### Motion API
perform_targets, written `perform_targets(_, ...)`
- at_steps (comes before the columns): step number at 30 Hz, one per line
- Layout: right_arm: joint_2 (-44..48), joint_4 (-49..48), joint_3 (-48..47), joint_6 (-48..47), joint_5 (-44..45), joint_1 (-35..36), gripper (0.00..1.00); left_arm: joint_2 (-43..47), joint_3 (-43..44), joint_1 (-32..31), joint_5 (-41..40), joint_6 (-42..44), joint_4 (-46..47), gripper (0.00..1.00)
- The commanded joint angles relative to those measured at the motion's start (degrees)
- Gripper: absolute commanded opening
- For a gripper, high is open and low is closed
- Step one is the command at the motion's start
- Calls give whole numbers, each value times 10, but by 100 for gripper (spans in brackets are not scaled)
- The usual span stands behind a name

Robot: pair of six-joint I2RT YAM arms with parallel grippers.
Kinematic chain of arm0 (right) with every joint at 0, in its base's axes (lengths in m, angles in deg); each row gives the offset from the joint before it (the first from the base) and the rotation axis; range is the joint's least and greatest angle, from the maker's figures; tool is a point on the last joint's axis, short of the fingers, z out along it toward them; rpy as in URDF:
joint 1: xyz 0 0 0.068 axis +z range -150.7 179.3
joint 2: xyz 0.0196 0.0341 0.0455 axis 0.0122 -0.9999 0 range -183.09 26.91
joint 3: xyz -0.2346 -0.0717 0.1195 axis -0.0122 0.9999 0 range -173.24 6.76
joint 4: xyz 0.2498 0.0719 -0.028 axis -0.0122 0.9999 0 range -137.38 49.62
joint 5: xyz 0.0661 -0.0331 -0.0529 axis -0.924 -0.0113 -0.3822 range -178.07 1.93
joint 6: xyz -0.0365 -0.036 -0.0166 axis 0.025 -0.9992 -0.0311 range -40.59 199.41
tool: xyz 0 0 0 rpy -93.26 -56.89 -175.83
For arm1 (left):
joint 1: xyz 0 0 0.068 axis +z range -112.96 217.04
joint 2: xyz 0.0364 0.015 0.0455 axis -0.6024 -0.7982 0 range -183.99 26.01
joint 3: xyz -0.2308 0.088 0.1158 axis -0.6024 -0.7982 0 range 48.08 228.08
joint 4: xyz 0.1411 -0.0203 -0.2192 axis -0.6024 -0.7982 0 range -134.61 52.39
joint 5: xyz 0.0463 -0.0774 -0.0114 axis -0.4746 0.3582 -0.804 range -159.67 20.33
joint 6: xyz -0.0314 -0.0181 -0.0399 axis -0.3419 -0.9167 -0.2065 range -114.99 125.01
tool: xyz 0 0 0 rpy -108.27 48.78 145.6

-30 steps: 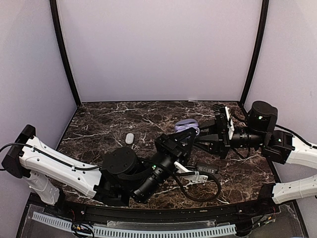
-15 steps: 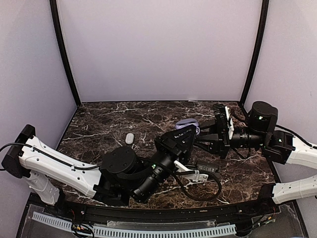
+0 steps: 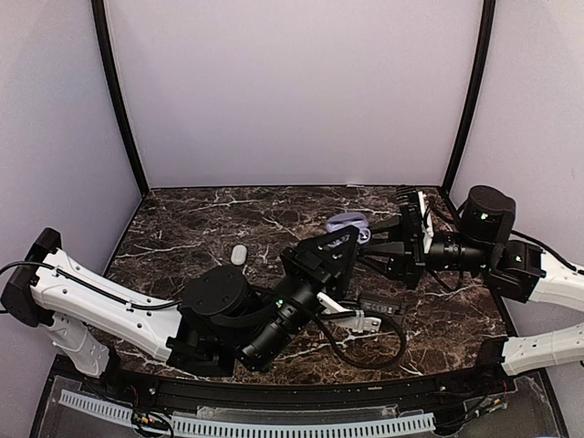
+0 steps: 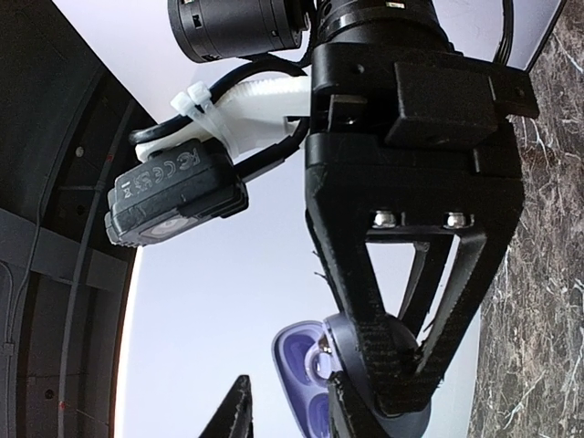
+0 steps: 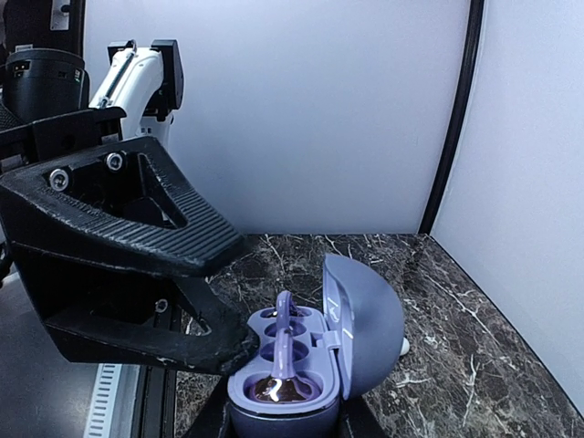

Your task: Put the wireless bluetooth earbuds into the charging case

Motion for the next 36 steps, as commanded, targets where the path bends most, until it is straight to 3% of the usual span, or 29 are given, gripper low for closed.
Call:
perform_targets(1, 10, -43, -2, 15, 9, -9, 0, 35, -4, -8, -8, -33, -32, 28)
perform_targets(5, 13, -47, 3, 29, 0, -23, 0, 65, 3, -9, -13, -84, -85, 33)
perform_targets(9, 16, -48, 7, 43, -15, -42, 0, 99, 41, -10, -13, -195, -200, 34)
perform_targets(14, 19, -38, 6, 47, -36, -48, 0, 123, 73, -1, -12, -325, -272, 35)
perform_targets(16, 18, -26, 1, 37, -65, -49, 0, 133, 118, 23, 5, -436, -370, 33)
perform_targets(19, 15, -15, -5, 34, -111, -49, 0, 156, 204, 115, 125, -677, -573, 32)
perform_targets(21, 14, -14, -8, 35, -139, -49, 0, 164, 226, 169, 207, -766, -639, 31)
perform_targets(26, -1, -8, -23, 37, -188, -49, 0, 169, 229, 234, 329, -854, -691, 33)
perform_targets(36, -45, -10, -53, 58, -225, -48, 0, 134, 237, 251, 426, -898, -750, 39)
